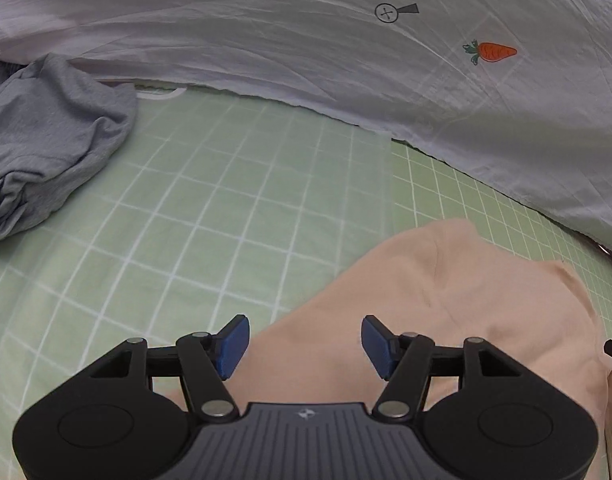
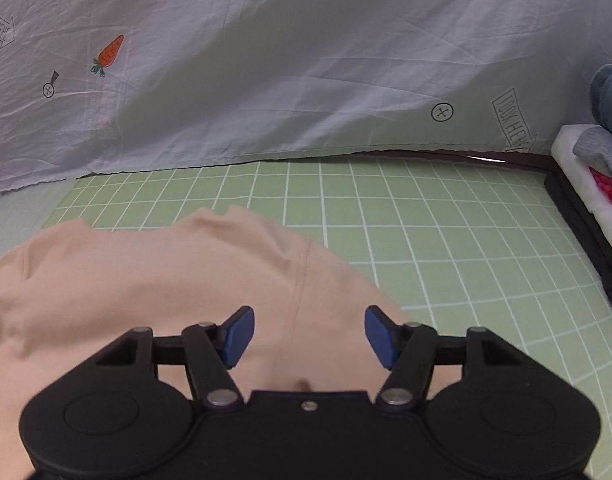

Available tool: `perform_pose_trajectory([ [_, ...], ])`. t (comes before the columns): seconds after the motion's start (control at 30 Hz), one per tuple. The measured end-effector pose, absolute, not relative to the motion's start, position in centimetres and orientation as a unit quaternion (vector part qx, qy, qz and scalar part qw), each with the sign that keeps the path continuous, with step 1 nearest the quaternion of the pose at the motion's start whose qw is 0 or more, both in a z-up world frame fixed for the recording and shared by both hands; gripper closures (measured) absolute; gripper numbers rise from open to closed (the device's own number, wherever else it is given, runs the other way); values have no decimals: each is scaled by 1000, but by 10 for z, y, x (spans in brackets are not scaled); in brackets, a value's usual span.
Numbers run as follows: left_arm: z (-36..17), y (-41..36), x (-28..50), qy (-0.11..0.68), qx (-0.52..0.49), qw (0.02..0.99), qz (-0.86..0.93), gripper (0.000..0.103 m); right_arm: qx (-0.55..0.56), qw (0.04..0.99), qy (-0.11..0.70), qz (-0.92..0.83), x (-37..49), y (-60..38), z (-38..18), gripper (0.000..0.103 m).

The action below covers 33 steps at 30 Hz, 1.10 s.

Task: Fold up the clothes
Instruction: 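Move both open grippers over the beige top body toward its hem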

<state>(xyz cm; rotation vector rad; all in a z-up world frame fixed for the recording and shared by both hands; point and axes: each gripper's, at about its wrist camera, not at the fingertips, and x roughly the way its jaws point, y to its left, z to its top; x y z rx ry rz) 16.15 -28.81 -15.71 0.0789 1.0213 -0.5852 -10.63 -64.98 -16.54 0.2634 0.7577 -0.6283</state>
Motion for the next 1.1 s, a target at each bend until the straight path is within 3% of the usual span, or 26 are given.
perform_pose_trajectory([
  [0.23,-174,-371,194,473,93,810,-334,40,118,882,381,-252,-54,-700,-190,41],
  [0.3,-178,-390,197,471,123,801,-347,37,122,887,384,-223,-48,-706,-194,50],
  [0.33,-179,-396,197,467,132,801,-351,38,122,890,383,-215,-48,-707,-194,60],
  [0.37,-180,-401,195,461,139,802,-354,41,120,892,383,-209,-48,-706,-193,70],
  [0.4,-181,-406,194,455,145,803,-357,54,118,894,382,-203,-47,-706,-192,76],
  [0.43,-181,-410,193,447,153,805,-359,74,116,896,381,-198,-47,-706,-192,87],
  [0.5,-181,-416,193,440,153,805,-367,96,109,900,375,-195,-46,-705,-194,93],
  [0.7,-187,-432,203,402,165,831,-348,97,121,902,348,-224,-43,-711,-202,94],
  [0.8,-181,-431,206,407,149,839,-329,90,114,893,356,-249,-35,-712,-199,78],
  [0.83,-176,-426,203,405,142,842,-326,81,104,891,355,-261,-36,-709,-195,61],
  [0.87,-170,-421,201,403,135,846,-322,75,94,889,355,-273,-37,-706,-191,53],
  [0.9,-165,-416,199,401,128,850,-318,60,84,887,354,-285,-38,-702,-187,51],
  [0.93,-159,-411,197,398,121,853,-314,48,87,886,348,-295,-45,-695,-182,42],
  [0.97,-153,-401,193,396,110,859,-306,45,90,885,342,-304,-51,-688,-177,26],
  [1.03,-142,-375,183,401,87,866,-287,39,96,882,330,-322,-63,-673,-167,16],
  [1.1,-136,-344,167,412,73,868,-266,36,92,879,340,-322,-76,-647,-163,15],
])
